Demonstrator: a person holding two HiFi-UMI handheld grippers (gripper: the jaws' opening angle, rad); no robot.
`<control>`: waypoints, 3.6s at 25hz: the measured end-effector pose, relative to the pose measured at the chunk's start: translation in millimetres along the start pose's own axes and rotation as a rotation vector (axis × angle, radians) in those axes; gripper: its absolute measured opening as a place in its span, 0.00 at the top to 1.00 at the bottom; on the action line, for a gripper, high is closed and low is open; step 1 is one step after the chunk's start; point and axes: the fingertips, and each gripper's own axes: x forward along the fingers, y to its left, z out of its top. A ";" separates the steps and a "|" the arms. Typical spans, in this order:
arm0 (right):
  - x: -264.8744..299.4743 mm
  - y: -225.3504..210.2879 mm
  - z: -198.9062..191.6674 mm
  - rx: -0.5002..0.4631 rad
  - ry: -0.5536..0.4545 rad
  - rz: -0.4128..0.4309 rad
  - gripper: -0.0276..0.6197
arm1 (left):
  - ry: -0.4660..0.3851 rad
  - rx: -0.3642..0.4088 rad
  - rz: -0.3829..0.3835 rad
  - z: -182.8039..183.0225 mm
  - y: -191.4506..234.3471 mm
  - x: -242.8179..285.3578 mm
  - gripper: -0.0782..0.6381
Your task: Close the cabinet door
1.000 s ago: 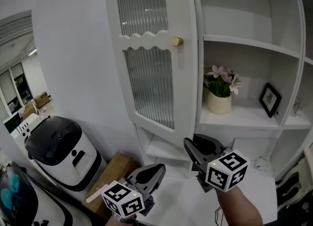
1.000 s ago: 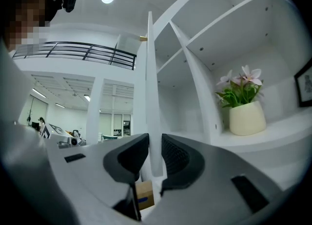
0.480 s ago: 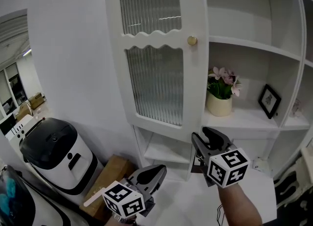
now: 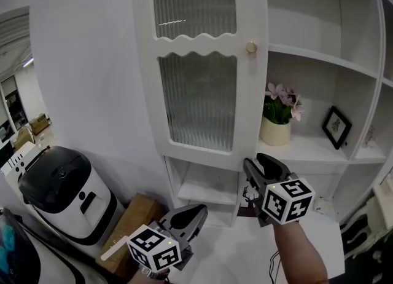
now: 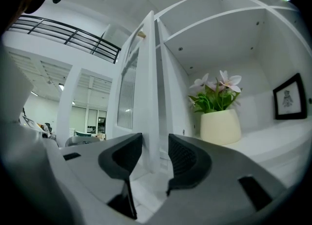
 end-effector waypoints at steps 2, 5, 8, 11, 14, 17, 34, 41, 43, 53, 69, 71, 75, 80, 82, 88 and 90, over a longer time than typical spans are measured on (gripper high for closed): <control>3.2 -3.1 -0.6 0.011 0.003 -0.005 0.71 | -0.001 -0.002 0.006 0.9 3.1 -0.6 0.88; 7.4 -7.2 -0.7 0.015 0.010 -0.011 0.71 | -0.001 -0.004 0.009 1.8 5.6 -0.8 0.88; 13.5 -12.2 0.0 0.012 0.018 -0.020 0.71 | 0.004 -0.001 0.009 2.7 6.5 -0.2 0.88; 18.8 -17.4 0.3 0.015 0.025 -0.028 0.71 | 0.006 -0.001 0.012 2.8 7.1 0.9 0.88; 22.0 -20.9 -0.2 0.006 0.030 -0.042 0.71 | 0.005 -0.002 0.011 1.8 7.3 0.9 0.88; 26.1 -24.0 -0.7 0.009 0.036 -0.048 0.71 | 0.003 -0.004 0.013 1.5 8.1 0.4 0.88; 25.7 -26.6 -3.4 0.036 0.061 -0.007 0.72 | -0.013 0.005 0.060 4.0 -5.0 -4.7 0.88; 1.9 -11.5 -8.1 0.015 0.066 0.107 0.93 | -0.049 -0.005 0.123 5.7 -16.9 -11.9 0.88; -9.2 -6.9 -11.4 0.011 0.074 0.156 0.93 | -0.051 -0.005 0.134 3.9 -23.8 -11.2 0.88; -84.6 15.5 -13.1 0.016 0.049 0.378 0.94 | -0.029 0.008 0.204 -6.9 -71.3 7.3 0.88; -185.1 21.0 -21.5 0.075 0.045 0.580 0.94 | -0.020 -0.002 0.362 -41.6 -155.6 -7.4 0.88; -192.7 24.5 -24.0 0.081 0.048 0.586 0.95 | -0.019 -0.005 0.368 -44.3 -159.7 -12.6 0.88; -204.3 34.0 -25.3 0.084 0.052 0.578 0.95 | -0.018 -0.007 0.361 -45.1 -166.6 -24.9 0.88; -220.0 55.5 -27.5 0.099 0.051 0.541 0.95 | -0.022 -0.012 0.350 -45.9 -170.6 -57.4 0.88; -227.3 70.4 -30.8 0.104 0.056 0.524 0.95 | -0.022 -0.015 0.340 -45.8 -171.3 -74.4 0.88; -255.3 118.3 -32.0 0.091 0.065 0.455 0.95 | -0.033 -0.010 0.278 -37.3 -178.8 -126.7 0.88; -265.6 131.5 -30.6 0.081 0.066 0.428 0.95 | -0.036 -0.010 0.252 -36.0 -182.9 -140.6 0.88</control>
